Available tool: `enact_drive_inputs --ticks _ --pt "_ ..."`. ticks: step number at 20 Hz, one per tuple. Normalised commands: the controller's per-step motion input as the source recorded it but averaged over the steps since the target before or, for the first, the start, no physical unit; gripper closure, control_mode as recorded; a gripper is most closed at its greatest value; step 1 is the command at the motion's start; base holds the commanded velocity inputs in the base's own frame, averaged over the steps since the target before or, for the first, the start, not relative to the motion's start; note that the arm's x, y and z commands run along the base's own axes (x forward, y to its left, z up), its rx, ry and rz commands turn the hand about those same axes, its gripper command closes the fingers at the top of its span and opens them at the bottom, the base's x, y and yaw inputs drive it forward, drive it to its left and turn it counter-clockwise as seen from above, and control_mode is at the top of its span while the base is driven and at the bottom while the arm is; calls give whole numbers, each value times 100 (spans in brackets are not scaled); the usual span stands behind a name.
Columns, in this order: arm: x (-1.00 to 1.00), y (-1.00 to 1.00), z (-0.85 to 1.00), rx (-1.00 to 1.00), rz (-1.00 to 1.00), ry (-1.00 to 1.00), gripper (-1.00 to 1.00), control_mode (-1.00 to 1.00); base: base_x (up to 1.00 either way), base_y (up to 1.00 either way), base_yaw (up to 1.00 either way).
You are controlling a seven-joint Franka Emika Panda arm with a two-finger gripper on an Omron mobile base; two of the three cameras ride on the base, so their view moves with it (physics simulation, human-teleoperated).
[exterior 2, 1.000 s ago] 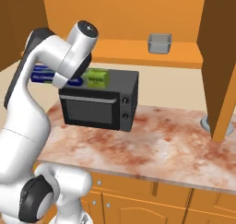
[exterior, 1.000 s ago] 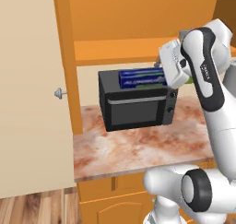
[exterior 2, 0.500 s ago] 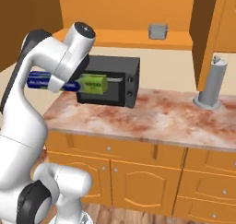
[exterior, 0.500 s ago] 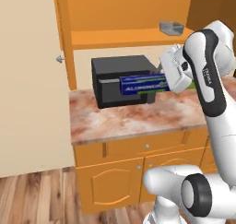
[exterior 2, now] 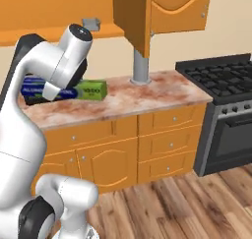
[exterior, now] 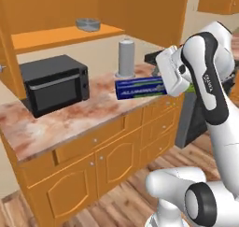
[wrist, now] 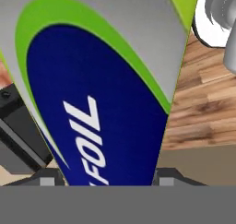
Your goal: Retrieve the tupperware and aluminum foil from the cabinet and place them on the dining counter near the plate with lemon and onion to prepare for storing leftovers.
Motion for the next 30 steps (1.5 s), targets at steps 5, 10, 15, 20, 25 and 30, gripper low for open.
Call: enact_drive_inputs --ticks 5,10,15,20,25,30 --pt "0 0 0 0 0 0 100 100 -59 33 -89" --pt "0 0 0 0 0 0 100 100 -21 17 -97" --pt "0 0 0 0 0 0 100 100 22 -9 -79" --pt "0 0 0 0 0 0 100 100 -15 -35 -51" --pt "0 0 0 0 0 0 100 100 -100 -11 -35" --pt "0 0 0 0 0 0 100 100 -68 -48 -32"
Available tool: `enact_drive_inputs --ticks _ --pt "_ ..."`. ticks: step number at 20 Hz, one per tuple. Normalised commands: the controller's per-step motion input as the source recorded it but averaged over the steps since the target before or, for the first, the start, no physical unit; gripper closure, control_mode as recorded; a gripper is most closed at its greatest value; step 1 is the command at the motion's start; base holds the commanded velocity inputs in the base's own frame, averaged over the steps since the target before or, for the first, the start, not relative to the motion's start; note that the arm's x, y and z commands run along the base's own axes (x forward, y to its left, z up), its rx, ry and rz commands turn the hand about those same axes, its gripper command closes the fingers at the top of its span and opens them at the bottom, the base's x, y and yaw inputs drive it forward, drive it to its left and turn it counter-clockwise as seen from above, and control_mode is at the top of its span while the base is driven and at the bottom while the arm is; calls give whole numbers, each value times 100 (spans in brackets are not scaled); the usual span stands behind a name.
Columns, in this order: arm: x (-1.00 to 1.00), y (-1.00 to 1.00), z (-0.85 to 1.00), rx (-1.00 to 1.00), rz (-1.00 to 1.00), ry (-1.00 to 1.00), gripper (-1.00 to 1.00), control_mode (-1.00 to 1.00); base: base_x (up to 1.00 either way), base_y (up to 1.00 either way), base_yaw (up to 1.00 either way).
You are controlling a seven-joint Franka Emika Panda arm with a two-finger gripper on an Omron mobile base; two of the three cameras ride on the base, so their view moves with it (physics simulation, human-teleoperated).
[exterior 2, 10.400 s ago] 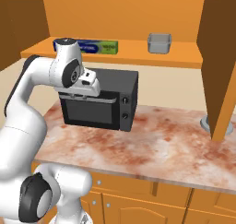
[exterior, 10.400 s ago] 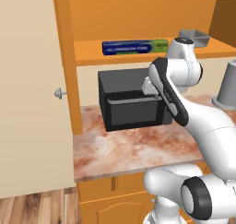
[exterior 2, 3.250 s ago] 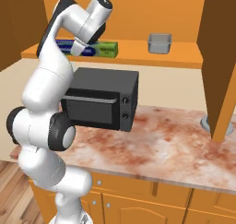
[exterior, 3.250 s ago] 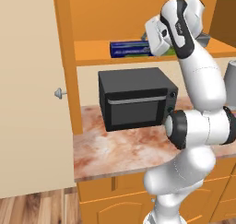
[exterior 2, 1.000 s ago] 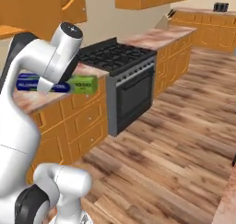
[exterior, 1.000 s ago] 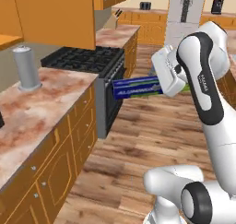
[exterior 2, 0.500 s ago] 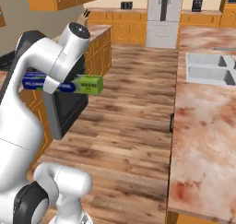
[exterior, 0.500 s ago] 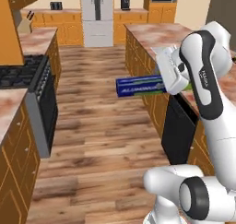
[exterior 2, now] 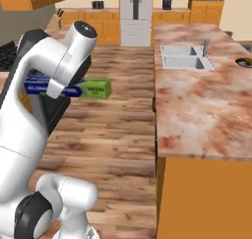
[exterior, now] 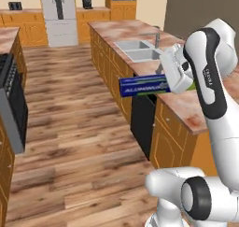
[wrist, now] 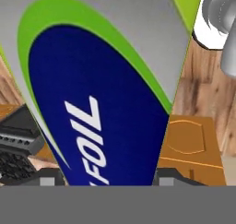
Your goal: Retrieve the tupperware and aluminum foil from the cabinet and place them on the dining counter near the plate with lemon and onion to prepare for storing leftovers.
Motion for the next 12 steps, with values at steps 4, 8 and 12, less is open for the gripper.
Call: enact_drive_inputs --ticks 4,8,12 --pt "0 0 0 0 0 0 100 100 11 -100 -34" --pt "0 0 0 0 0 0 100 100 45 -100 -30" --pt "0 0 0 0 0 0 100 100 59 -100 -31"
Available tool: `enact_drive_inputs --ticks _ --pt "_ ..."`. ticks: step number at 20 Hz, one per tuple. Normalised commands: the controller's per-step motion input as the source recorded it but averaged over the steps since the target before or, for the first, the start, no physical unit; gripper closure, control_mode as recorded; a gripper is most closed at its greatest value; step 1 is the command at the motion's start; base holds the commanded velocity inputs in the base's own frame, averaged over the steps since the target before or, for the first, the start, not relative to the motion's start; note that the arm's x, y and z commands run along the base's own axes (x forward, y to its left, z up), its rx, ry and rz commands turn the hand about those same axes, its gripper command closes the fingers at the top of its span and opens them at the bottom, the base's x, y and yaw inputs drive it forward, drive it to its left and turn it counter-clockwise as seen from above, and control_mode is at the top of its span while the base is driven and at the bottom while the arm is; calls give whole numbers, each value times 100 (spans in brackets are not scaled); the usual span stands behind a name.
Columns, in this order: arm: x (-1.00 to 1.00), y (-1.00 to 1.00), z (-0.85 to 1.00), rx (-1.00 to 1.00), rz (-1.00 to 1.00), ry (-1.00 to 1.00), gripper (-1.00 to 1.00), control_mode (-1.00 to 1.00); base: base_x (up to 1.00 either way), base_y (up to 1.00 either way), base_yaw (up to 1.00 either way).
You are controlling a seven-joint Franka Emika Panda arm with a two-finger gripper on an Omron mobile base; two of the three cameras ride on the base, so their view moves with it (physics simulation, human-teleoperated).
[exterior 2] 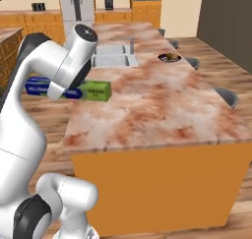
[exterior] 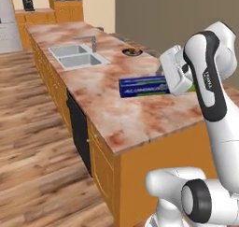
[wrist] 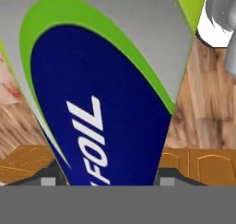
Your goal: Retrieve the tupperware and aluminum foil from the cabinet and place them on the dining counter near the plate with lemon and onion to prepare for storing leftovers.
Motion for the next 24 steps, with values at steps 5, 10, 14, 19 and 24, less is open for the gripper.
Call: enact_drive_inputs --ticks 5,10,14,19,24 --pt "0 0 0 0 0 0 100 100 57 -100 -31" --pt "0 0 0 0 0 0 100 100 70 -100 -22" --pt "0 0 0 0 0 0 100 100 66 -100 -5" --pt "0 0 0 0 0 0 100 100 30 -100 23" --pt "0 0 0 0 0 0 100 100 7 -100 39"
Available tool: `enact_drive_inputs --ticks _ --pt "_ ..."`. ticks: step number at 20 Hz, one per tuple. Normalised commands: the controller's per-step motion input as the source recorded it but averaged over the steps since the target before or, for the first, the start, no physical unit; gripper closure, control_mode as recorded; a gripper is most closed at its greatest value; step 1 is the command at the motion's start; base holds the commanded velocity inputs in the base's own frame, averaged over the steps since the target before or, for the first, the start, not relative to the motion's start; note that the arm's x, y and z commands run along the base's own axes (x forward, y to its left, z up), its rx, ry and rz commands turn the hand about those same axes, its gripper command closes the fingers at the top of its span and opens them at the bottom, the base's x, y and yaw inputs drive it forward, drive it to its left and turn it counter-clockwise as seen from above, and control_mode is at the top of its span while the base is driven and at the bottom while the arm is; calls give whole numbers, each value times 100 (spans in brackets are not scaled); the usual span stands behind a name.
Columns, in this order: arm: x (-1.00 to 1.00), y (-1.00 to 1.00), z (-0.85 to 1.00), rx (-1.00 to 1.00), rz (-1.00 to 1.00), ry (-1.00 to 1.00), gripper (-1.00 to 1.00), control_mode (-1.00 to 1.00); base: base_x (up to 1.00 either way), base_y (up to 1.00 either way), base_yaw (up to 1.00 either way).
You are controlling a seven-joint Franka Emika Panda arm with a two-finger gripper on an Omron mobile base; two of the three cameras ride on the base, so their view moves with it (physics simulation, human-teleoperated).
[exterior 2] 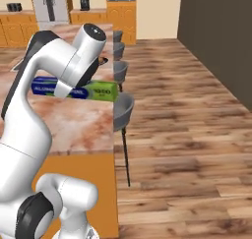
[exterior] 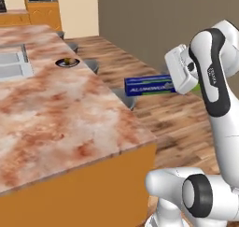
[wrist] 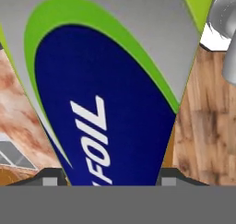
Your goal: Retrieve the tupperware and aluminum foil from the cabinet and place them on the dining counter near the plate with lemon and onion to prepare for storing leftovers.
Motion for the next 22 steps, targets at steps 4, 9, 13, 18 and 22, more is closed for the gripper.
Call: enact_drive_inputs --ticks 4,9,13,18,22 --pt "0 0 0 0 0 0 100 100 0 -100 32" --pt "0 0 0 0 0 0 100 100 16 -100 29" --pt "0 0 0 0 0 0 100 100 58 -100 34" --pt "0 0 0 0 0 0 100 100 74 -98 40" --pt "0 0 0 0 0 0 100 100 88 -82 47"
